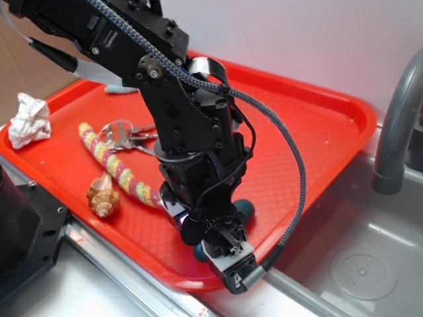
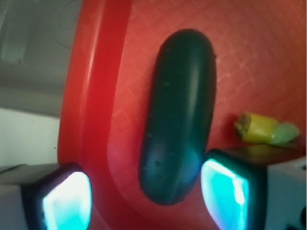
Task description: Grab the plastic pickle.
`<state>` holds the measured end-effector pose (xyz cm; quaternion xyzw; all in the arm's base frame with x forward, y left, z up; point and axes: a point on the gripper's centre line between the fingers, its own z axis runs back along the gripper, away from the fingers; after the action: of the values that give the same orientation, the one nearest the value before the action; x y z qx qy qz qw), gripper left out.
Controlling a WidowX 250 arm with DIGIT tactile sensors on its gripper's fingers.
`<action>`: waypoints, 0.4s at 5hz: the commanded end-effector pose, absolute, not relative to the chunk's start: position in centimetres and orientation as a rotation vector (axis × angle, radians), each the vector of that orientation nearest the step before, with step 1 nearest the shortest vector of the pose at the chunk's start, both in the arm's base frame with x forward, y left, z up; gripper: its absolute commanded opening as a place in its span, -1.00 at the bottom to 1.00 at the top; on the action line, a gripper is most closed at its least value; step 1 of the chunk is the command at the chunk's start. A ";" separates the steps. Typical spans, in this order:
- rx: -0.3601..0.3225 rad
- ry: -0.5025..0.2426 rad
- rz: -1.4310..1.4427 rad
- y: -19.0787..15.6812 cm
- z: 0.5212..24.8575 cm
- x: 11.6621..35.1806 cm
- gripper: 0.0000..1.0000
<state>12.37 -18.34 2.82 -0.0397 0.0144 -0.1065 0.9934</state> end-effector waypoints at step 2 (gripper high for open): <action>-0.099 -0.041 -0.392 -14.1 9.4 13.4 1.00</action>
<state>13.68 -13.60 8.46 -0.0387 -0.0060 -0.1903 0.9809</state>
